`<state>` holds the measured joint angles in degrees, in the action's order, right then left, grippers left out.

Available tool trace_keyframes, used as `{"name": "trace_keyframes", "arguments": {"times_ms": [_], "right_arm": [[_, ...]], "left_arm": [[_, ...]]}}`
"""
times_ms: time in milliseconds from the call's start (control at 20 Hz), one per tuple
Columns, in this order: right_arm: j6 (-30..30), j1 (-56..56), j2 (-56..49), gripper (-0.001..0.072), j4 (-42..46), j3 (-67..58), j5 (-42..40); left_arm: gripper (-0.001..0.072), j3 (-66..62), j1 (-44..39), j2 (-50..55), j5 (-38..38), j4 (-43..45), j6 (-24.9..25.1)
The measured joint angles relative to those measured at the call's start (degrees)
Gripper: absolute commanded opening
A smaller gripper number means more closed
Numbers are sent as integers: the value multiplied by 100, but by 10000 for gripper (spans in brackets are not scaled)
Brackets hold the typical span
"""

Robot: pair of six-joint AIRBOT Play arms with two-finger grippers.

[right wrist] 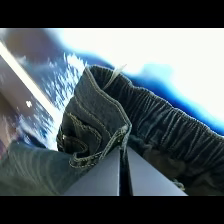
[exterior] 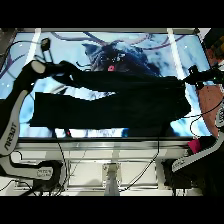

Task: Fold the clothes and pants, and hang the long-sleeved shirts on hangers.

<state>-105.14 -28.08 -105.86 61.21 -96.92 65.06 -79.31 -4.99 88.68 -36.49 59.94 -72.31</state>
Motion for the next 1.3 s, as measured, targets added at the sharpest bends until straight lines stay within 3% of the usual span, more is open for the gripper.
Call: {"name": "trace_keyframes", "arguments": {"times_ms": [100, 150, 200, 250, 300, 450, 500, 600, 650, 700, 750, 1050, 1150, 1200, 1250, 1300], "right_arm": [[-122, 0, 0, 26, 24, 0, -81], [-166, 0, 0, 126, 26, 0, -118], [-205, 0, 0, 381, 31, 0, -157], [-223, 0, 0, 587, 35, -7, -192], [-249, -2, 0, 600, 39, -33, -184], [-295, -13, 0, 597, 22, -339, -190], [-299, -17, 0, 530, 24, -533, -190], [-258, -17, 0, 259, 20, -960, -164], [-175, -15, 0, 199, 15, -1178, -127], [-101, -13, 0, 60, 20, -1342, -68], [-44, -11, 0, 20, 24, -1482, -24], [673, -4, -96, 20, -363, -1775, 584], [973, 7, -133, 23, -632, -1799, 807], [1075, 13, -138, 61, -754, -1808, 872], [1150, 15, -149, 133, -820, -1812, 909], [1211, 20, -160, 157, -848, -1812, 949]], "left_arm": [[11, -376, -374, 308, 33, -376, 490], [22, -527, -542, 485, 76, -566, 702], [203, -634, -684, 664, 140, -704, 859], [501, -706, -789, 813, 208, -807, 975], [606, -767, -876, 946, 278, -896, 1075], [596, -855, -984, 1137, 356, -1036, 1213], [492, -872, -981, 1134, 378, -1062, 1233], [11, -887, -896, 1051, 391, -1073, 1270], [12, -898, -826, 988, 407, -1075, 1279], [12, -898, -730, 927, 402, -1071, 1298], [11, -901, -619, 872, 393, -1069, 1292], [10, -619, 531, 723, -479, -1038, 367], [11, -284, 938, 715, -872, -1032, 227], [15, -140, 1086, 708, -1084, -1036, 345], [100, -39, 1174, 704, -1300, -1043, 581], [277, 37, 1213, 695, -1493, -1067, 990]]}}
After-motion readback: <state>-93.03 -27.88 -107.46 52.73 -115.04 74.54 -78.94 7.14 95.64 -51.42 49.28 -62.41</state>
